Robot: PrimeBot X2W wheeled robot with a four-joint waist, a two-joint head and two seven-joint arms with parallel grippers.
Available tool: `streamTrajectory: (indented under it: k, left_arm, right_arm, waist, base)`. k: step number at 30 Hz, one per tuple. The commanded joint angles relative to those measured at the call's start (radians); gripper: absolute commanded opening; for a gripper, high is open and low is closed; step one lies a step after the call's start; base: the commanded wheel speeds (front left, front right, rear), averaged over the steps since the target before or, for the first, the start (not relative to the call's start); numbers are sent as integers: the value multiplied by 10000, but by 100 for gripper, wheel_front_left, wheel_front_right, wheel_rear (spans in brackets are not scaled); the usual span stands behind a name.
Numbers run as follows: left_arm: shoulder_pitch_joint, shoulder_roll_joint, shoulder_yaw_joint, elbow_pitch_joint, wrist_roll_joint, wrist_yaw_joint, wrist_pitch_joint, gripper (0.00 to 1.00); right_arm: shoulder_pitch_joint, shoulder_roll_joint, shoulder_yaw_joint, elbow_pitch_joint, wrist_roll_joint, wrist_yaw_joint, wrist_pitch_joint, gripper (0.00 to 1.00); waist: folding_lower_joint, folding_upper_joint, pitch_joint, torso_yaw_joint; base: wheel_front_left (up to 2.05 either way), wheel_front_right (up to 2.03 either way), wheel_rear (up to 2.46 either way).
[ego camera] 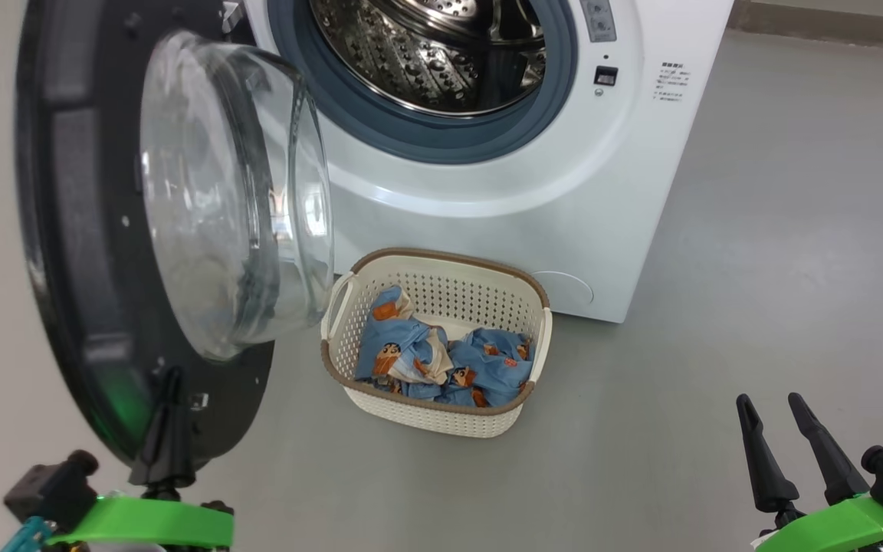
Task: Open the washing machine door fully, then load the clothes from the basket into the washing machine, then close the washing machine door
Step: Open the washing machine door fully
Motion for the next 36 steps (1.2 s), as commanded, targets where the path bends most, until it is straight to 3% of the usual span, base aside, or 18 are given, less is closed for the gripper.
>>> streamTrajectory:
  k: [1,13,36]
  left_arm:
    - [-371,353,607,-132,35,125,-67,0]
    - [-1216,744,1754,363,233,125,-67,0]
    - [-2524,1000,4059,1116,1673,125,-67,0]
  right_arm:
    - [-218,-259,126,-280,-163,56,-122,100]
    - [-478,-437,44,-365,-261,56,-122,100]
    - [-1006,-642,16,-429,-310,56,-122,100]
  waist:
    - [0,0,103,65]
    - [0,0,797,296]
    - [0,0,1642,524]
  base:
    - [0,0,0]
    - [0,0,0]
    - [0,0,0]
